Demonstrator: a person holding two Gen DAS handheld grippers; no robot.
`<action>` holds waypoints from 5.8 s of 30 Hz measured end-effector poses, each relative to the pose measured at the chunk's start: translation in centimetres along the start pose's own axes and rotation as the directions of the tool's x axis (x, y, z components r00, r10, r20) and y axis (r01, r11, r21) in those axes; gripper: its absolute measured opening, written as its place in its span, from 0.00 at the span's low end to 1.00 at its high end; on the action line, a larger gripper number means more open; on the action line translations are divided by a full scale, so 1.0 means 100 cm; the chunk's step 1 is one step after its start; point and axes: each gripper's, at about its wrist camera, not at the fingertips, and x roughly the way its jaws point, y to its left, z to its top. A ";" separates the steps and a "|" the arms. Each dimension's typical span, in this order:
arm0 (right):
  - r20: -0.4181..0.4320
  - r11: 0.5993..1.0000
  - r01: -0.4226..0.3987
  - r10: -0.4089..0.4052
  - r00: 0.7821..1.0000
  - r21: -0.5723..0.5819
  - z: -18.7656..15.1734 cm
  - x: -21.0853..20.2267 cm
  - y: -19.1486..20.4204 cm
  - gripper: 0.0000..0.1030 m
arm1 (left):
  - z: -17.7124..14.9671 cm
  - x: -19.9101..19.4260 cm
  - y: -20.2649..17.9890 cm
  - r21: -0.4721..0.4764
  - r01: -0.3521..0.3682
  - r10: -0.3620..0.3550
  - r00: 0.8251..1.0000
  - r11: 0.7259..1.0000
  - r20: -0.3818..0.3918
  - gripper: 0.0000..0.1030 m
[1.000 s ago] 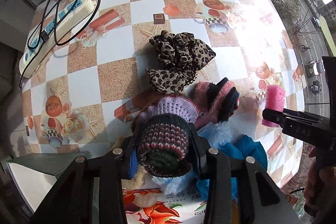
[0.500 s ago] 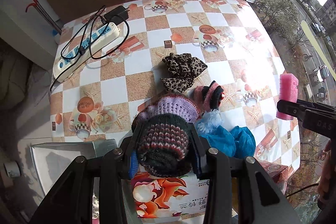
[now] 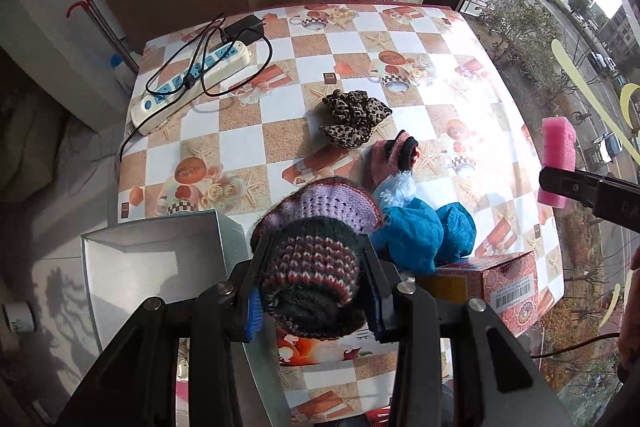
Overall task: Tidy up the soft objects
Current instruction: 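Lift the knit hat and sponge and carry both over the white box, then open both tools to drop the hat and sponge into the box, then move the right tool toward the blue plastic bags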
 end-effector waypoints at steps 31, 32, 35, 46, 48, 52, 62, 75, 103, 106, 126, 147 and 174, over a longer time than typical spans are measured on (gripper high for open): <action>-0.088 0.983 -0.066 0.051 0.995 -0.174 -0.100 -0.007 0.123 0.48 | -0.106 -0.038 0.068 -0.073 -0.047 0.047 0.999 0.996 -0.003 0.42; -0.096 0.980 -0.071 0.054 0.994 -0.188 -0.100 -0.005 0.130 0.48 | -0.108 -0.039 0.072 -0.083 -0.051 0.051 0.999 0.995 -0.005 0.42; -0.113 0.968 -0.083 0.057 0.992 -0.237 -0.102 0.000 0.149 0.48 | -0.116 -0.041 0.084 -0.117 -0.063 0.063 0.998 0.991 -0.004 0.42; -0.160 0.904 -0.123 0.061 0.985 -0.410 -0.111 0.013 0.214 0.48 | -0.140 -0.047 0.121 -0.215 -0.097 0.096 0.995 0.972 -0.015 0.42; -0.164 0.896 -0.127 0.061 0.985 -0.426 -0.111 0.014 0.220 0.48 | -0.142 -0.048 0.124 -0.223 -0.098 0.097 0.995 0.970 -0.015 0.42; -0.170 0.888 -0.132 0.062 0.984 -0.441 -0.112 0.016 0.228 0.48 | -0.145 -0.049 0.128 -0.235 -0.101 0.100 0.995 0.967 -0.016 0.42; -0.176 0.884 -0.136 0.062 0.982 -0.447 -0.112 0.018 0.234 0.48 | -0.146 -0.049 0.132 -0.243 -0.100 0.100 0.995 0.965 -0.015 0.42; -0.184 0.882 -0.141 0.063 0.981 -0.450 -0.112 0.022 0.239 0.48 | -0.151 -0.049 0.140 -0.254 -0.105 0.103 0.994 0.961 -0.018 0.42; -0.206 0.863 -0.149 0.054 0.977 -0.482 -0.117 0.030 0.250 0.48 | -0.158 -0.048 0.149 -0.264 -0.101 0.099 0.995 0.959 -0.023 0.42; -0.210 0.861 -0.150 0.051 0.976 -0.486 -0.117 0.031 0.252 0.48 | -0.160 -0.047 0.151 -0.273 -0.102 0.099 0.995 0.957 -0.027 0.42; -0.208 0.841 -0.160 0.057 0.976 -0.516 -0.107 0.043 0.276 0.48 | -0.152 -0.040 0.170 -0.331 -0.117 0.108 0.993 0.936 -0.046 0.42; -0.249 0.822 -0.206 0.081 0.965 -0.531 -0.096 0.062 0.312 0.48 | -0.152 -0.030 0.167 -0.313 -0.114 0.099 0.993 0.943 -0.065 0.79; -0.190 0.950 -0.185 0.139 0.972 -0.253 -0.047 0.016 0.203 1.00 | -0.120 -0.036 0.140 -0.270 0.102 -0.094 0.995 0.957 0.043 1.00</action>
